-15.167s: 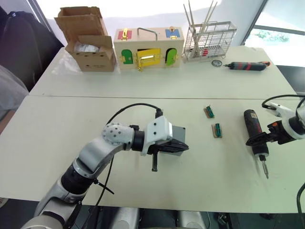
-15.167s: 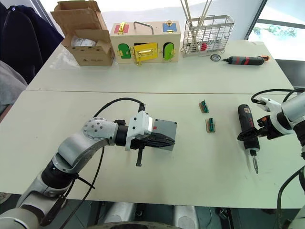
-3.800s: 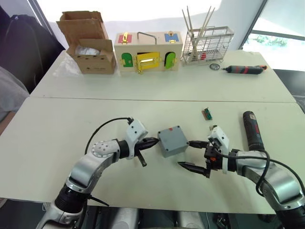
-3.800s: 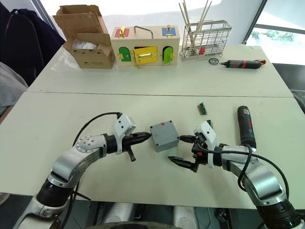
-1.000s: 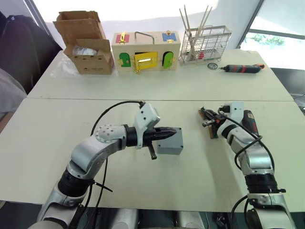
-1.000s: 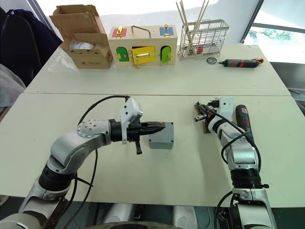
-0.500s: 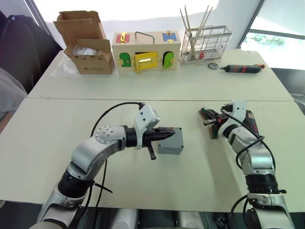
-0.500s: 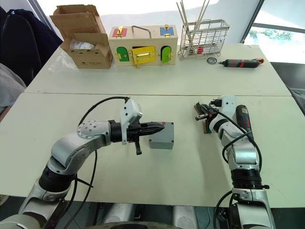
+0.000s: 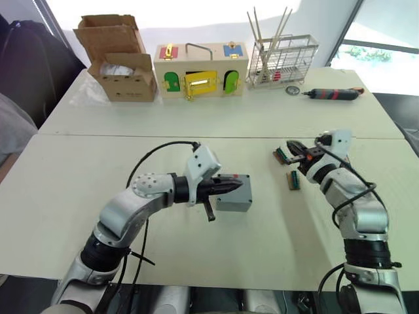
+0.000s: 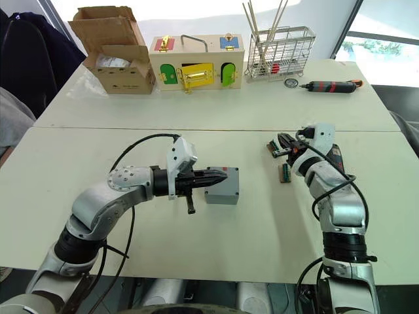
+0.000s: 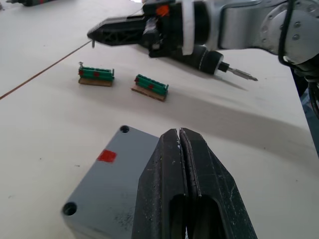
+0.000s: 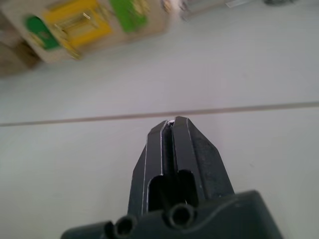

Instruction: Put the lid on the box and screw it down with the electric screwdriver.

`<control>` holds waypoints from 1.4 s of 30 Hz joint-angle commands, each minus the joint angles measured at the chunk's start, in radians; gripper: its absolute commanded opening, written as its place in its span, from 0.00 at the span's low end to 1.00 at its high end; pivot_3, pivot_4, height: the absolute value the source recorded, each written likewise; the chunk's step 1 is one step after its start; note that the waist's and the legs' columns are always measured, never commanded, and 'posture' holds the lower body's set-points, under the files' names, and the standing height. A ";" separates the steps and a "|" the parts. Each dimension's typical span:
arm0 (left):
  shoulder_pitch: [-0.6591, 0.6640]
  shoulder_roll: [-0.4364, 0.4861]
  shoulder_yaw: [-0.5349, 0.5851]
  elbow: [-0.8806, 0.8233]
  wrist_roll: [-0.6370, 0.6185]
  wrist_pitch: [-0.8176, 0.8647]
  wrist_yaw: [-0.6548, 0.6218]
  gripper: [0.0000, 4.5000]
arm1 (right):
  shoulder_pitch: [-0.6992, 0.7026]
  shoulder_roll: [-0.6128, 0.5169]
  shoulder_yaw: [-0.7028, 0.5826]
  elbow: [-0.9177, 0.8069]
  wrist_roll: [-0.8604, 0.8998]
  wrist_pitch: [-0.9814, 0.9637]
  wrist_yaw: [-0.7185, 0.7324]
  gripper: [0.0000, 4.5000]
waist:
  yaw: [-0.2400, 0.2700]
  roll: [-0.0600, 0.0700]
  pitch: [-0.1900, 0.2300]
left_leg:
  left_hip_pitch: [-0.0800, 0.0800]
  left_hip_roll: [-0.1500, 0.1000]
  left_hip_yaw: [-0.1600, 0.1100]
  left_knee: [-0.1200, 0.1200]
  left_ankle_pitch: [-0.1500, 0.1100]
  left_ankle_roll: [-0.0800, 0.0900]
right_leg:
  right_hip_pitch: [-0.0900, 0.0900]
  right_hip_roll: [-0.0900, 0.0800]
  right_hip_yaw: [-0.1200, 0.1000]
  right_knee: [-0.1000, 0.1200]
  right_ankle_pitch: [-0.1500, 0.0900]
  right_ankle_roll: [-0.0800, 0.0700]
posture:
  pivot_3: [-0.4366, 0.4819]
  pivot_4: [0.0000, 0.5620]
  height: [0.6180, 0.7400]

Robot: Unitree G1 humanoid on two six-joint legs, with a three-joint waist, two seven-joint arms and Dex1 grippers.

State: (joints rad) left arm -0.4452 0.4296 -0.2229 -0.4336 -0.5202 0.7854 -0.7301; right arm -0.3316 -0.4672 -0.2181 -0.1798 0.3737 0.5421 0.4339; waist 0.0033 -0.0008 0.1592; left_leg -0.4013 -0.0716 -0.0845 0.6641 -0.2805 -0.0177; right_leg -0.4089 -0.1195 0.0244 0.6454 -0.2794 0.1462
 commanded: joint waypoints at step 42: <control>0.124 0.152 0.095 -0.125 -0.104 0.060 0.012 0.00 | 0.141 -0.079 0.198 -0.161 0.119 -0.025 0.286 0.01 | -0.012 0.000 0.000 | 0.000 0.000 -0.001 0.000 -0.003 0.005 | 0.001 0.000 0.000 0.000 0.000 0.000 | 0.48 0.27 0.93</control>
State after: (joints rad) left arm -0.3104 0.5845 -0.1351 -0.5319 -0.6152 0.8495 -0.7176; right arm -0.1768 -0.5494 -0.0149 -0.3283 0.4956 0.5337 0.7202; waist -0.0085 -0.0011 0.1593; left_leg -0.4010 -0.0715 -0.0851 0.6640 -0.2833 -0.0128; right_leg -0.4083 -0.1198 0.0242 0.6450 -0.2794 0.1461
